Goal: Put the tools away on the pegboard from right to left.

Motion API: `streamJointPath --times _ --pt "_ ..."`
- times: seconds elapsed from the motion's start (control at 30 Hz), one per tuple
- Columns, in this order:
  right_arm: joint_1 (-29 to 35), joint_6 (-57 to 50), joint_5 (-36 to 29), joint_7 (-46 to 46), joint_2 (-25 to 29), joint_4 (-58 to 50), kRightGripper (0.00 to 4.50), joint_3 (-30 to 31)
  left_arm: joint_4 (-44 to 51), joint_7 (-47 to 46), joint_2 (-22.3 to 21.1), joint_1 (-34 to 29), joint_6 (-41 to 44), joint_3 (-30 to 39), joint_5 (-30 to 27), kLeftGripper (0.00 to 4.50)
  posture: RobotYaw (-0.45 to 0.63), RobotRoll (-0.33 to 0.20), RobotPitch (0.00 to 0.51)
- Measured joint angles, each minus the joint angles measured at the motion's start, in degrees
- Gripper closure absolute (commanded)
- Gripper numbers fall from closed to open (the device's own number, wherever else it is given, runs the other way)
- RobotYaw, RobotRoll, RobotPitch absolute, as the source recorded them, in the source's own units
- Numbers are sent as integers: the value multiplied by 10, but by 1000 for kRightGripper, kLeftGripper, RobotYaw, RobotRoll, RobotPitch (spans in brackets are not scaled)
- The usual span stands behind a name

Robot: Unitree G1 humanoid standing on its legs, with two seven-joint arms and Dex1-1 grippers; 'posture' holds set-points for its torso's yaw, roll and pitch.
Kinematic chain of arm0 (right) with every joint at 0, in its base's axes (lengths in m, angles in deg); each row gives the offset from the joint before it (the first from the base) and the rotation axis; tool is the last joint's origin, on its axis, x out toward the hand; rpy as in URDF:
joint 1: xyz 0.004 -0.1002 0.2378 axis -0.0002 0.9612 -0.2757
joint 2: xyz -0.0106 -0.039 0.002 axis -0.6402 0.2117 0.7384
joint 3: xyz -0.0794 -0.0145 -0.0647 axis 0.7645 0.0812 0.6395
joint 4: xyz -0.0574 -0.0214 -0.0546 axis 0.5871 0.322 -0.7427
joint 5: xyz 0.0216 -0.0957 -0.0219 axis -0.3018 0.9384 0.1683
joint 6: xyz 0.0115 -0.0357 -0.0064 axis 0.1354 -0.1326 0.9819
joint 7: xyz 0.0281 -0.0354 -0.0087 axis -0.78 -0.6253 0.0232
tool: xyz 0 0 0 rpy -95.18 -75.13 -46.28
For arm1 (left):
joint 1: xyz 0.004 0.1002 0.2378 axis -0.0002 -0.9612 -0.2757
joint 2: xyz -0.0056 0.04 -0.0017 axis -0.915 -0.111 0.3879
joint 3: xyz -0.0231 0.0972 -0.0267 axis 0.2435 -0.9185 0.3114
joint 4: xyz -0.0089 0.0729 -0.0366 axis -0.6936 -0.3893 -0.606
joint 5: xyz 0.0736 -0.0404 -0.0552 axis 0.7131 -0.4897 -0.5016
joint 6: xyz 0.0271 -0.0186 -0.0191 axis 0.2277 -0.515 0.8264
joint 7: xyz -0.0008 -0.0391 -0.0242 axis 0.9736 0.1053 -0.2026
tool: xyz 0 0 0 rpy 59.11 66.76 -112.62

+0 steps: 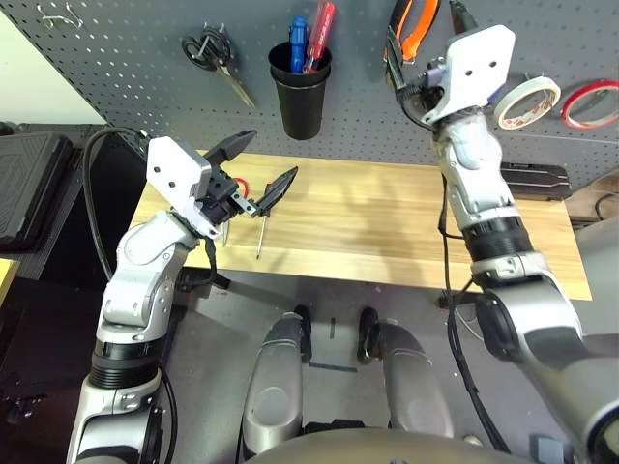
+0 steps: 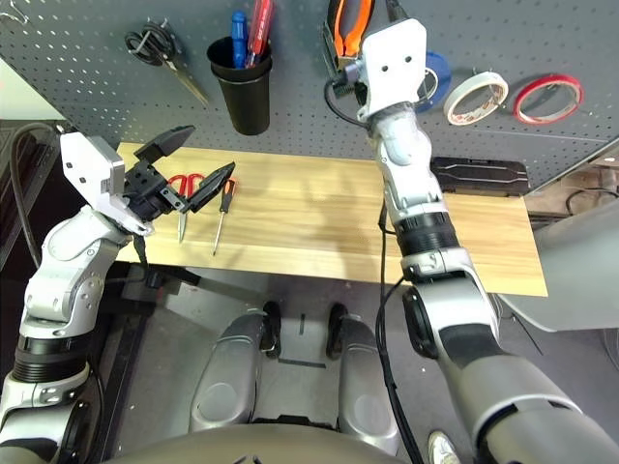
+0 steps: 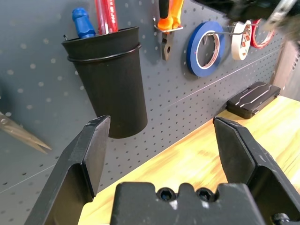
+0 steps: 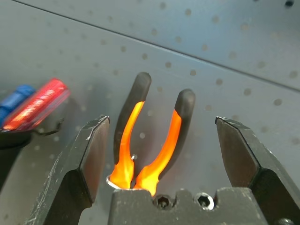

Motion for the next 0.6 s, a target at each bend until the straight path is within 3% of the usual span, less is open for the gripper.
streamJointPath --times 0.33,0.47,0.6 --pt "101 -210 -152 -196 94 -181 10 -11 0 -2 -5 -11 1 21 -1 0 184 0 265" --pt "147 -234 -179 -276 127 -210 10 5 0 -16 -6 -30 12 29 5 0 187 0 272" --pt "186 -272 -190 -347 177 -232 10 24 -9 -45 -28 -57 38 20 56 0 189 0 284"
